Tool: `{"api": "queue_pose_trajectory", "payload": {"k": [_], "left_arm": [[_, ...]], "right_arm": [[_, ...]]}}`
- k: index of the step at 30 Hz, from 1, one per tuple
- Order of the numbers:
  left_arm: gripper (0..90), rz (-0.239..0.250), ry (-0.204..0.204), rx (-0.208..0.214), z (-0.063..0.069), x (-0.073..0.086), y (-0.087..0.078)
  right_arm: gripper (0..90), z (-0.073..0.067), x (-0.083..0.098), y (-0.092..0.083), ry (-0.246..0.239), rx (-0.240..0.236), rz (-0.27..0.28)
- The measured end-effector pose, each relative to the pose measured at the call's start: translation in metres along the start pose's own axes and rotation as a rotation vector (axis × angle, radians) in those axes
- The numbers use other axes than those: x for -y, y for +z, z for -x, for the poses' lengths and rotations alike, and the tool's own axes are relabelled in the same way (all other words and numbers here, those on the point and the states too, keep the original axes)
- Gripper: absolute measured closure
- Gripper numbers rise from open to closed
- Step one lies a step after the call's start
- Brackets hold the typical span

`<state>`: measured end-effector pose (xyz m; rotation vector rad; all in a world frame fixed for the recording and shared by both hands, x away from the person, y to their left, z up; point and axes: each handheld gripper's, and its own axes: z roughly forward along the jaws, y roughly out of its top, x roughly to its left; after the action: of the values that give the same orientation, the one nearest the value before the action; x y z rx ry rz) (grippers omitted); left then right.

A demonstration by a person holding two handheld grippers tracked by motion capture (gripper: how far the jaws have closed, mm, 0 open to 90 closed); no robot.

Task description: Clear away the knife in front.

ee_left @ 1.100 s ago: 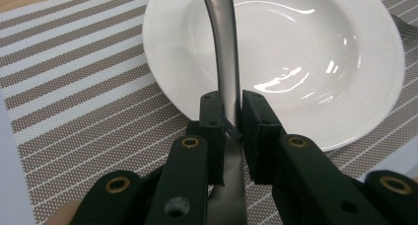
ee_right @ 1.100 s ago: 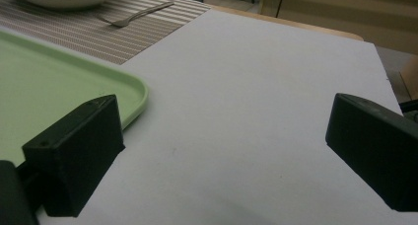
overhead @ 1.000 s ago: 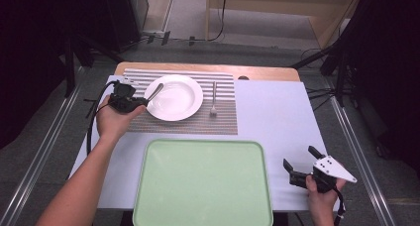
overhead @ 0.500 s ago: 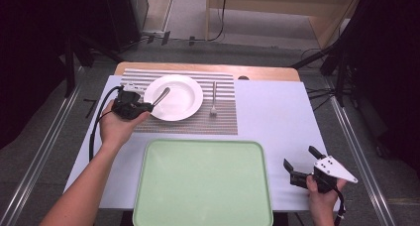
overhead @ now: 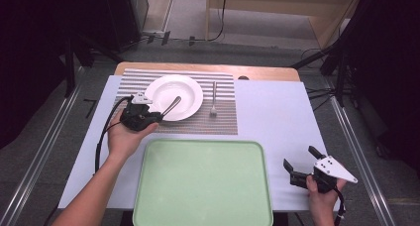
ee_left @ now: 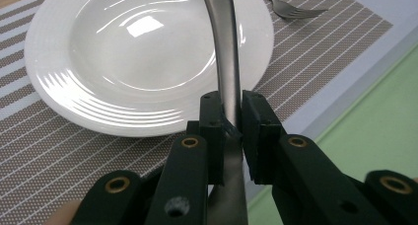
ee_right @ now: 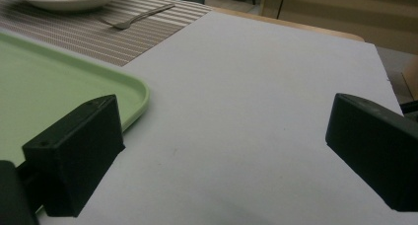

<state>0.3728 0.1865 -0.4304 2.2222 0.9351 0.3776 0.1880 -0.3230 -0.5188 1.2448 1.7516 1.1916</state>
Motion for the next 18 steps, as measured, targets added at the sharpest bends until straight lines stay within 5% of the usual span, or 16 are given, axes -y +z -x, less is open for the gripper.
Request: {"api": "queue_pose_trajectory", "payload": {"k": [18], "left_arm": [[79.3,0.026,0.037,0.058,0.036,0.021,-0.007]], "right_arm": [[0.2,-0.001,0.000,0.000,0.000,-0.003,-0.005]]}}
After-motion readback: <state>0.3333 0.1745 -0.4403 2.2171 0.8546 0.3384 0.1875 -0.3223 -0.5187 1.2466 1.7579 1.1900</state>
